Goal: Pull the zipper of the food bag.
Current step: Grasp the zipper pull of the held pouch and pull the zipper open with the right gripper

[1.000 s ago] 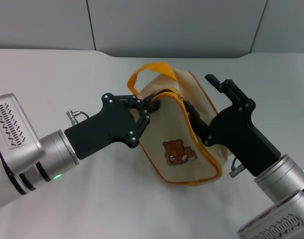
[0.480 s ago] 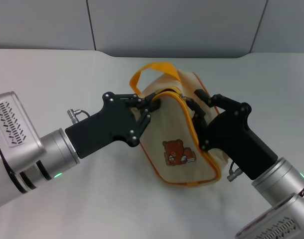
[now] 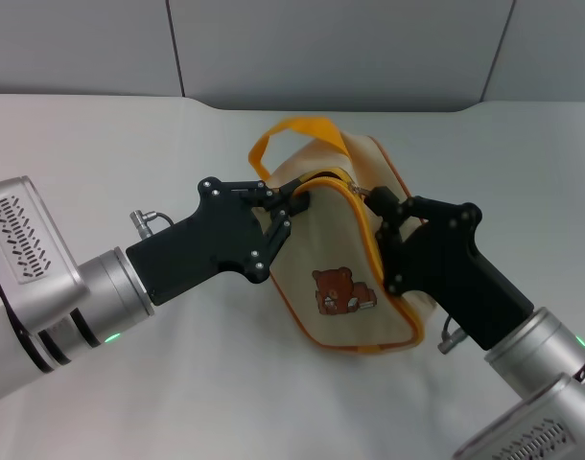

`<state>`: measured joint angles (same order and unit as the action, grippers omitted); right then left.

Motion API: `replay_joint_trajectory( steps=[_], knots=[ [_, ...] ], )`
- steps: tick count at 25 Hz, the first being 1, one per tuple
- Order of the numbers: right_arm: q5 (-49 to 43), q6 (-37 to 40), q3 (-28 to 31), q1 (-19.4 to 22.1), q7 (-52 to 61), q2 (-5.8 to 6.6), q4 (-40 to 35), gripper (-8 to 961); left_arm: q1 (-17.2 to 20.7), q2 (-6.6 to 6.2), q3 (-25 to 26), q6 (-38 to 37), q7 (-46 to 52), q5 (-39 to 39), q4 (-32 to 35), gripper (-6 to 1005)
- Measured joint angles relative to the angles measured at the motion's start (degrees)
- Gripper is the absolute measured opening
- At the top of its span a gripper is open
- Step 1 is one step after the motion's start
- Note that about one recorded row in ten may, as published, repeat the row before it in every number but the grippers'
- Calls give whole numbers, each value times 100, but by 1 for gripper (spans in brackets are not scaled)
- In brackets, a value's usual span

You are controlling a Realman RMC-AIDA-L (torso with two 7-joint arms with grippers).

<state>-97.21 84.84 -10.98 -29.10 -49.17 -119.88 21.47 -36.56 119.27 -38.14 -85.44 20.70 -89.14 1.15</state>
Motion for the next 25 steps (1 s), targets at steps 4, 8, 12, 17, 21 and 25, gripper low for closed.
replay_joint_trajectory(
  steps=[4,8,12,17,21,25],
  knots=[
    [-1,41,23,256,-14,0,1,6,17,0,14,1,5,1,1,60],
    [14,61,54,740,6,0,-18,17,33,-1,32,-4,8,22,24,60],
    [47,32,66,1292,47,0,-185,28,35,-1,34,-8,13,34,33,60],
    [49,158,206,1643,356,0,-405,42,35,0,35,-11,13,36,35,60],
    [53,625,309,1671,1045,5,-452,53,43,0,35,-12,24,33,-43,60],
    [52,713,416,1590,1799,40,-463,64,194,-1,19,-44,30,24,-302,61]
  ],
)
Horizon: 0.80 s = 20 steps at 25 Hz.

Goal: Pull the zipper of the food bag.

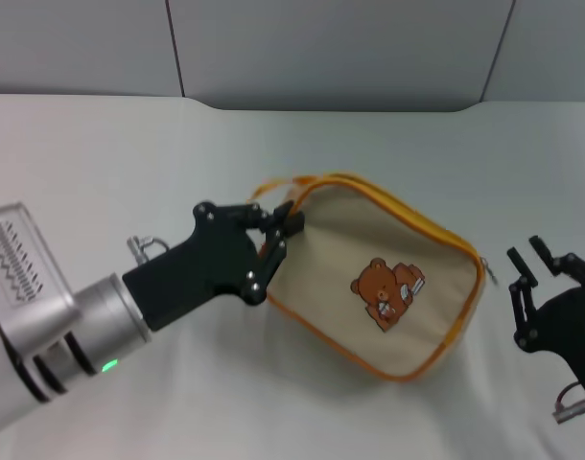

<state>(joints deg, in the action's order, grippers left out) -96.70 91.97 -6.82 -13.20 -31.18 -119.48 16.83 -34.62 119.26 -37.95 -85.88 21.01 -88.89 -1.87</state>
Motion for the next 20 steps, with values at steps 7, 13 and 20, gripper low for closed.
replay_joint_trajectory(
  steps=[7,13,20],
  knots=[
    [-121,66,-260,-341,2577,33,-880,199,470,-9,134,-373,166,28,-119,61],
    [-753,557,-1042,-607,6227,46,-2847,368,813,-47,-170,-904,895,-22,614,171],
    [-1798,1720,-2095,-974,8307,243,-4226,621,1224,-101,-2163,-1278,2058,-50,2185,597]
  ],
)
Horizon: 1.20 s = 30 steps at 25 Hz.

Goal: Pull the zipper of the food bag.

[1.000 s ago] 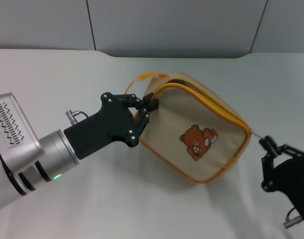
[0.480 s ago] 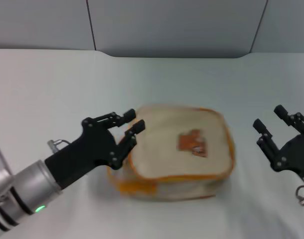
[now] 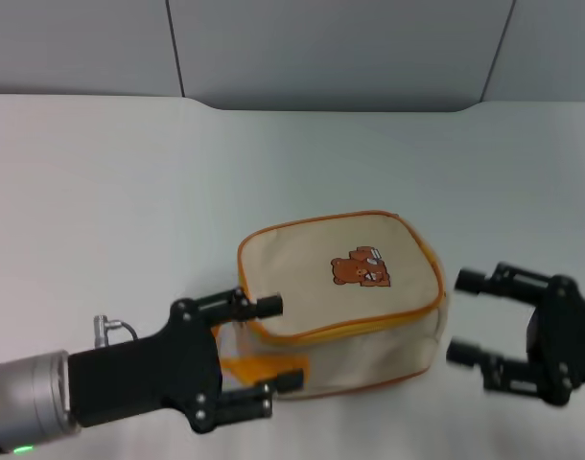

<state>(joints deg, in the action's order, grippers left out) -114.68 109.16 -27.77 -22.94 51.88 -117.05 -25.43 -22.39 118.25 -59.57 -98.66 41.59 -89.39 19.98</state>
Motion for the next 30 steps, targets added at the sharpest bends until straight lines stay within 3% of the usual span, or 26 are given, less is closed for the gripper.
replay_joint_trajectory(
  steps=[4,9,30],
  knots=[
    [-323,142,-147,-185,213,56,-75,758,82,-5,-182,50,181,-46,182,751],
    [-370,96,-156,-242,204,16,-74,821,113,2,-160,60,168,-110,191,826],
    [-416,-129,-158,-228,126,-82,-75,833,221,32,-63,93,59,-76,182,827]
  ],
)
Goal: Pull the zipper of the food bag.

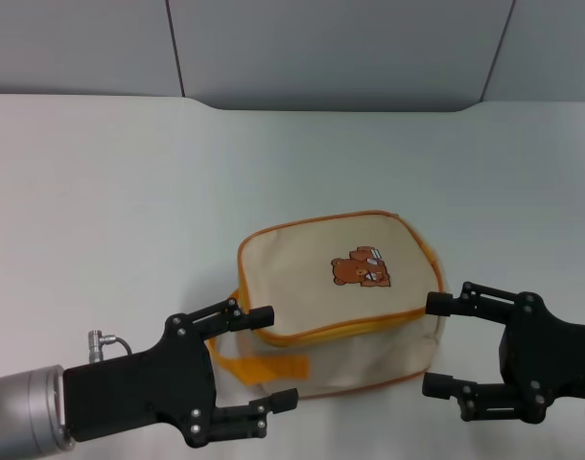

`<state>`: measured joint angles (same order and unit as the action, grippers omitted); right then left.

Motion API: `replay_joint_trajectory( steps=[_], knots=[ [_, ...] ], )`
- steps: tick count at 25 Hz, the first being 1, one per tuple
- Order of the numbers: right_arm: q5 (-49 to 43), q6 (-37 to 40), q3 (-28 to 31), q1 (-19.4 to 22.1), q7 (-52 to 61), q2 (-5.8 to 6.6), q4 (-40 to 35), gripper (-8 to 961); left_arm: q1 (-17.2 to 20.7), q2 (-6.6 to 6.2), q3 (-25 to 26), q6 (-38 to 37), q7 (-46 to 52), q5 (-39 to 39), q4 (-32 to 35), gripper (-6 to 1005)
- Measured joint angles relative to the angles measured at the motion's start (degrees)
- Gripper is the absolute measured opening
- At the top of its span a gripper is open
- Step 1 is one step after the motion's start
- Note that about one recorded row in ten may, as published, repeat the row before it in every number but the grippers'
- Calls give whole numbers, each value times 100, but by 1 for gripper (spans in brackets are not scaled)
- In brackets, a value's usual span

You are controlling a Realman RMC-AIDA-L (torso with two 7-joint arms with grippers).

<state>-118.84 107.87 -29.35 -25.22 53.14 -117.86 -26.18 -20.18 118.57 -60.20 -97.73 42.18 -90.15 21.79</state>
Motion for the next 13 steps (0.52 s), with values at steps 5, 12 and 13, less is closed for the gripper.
replay_joint_trajectory(
  steps=[5,12,13],
  knots=[
    [0,-116,0,-3,-12,-39,-16,834,31,5,52,-1,-13,4,21,826],
    [22,-246,54,1,-147,-112,1,834,86,21,205,-37,-312,15,-39,826],
    [29,-250,68,6,-190,-116,8,834,101,26,317,-57,-373,17,-76,826]
  ],
)
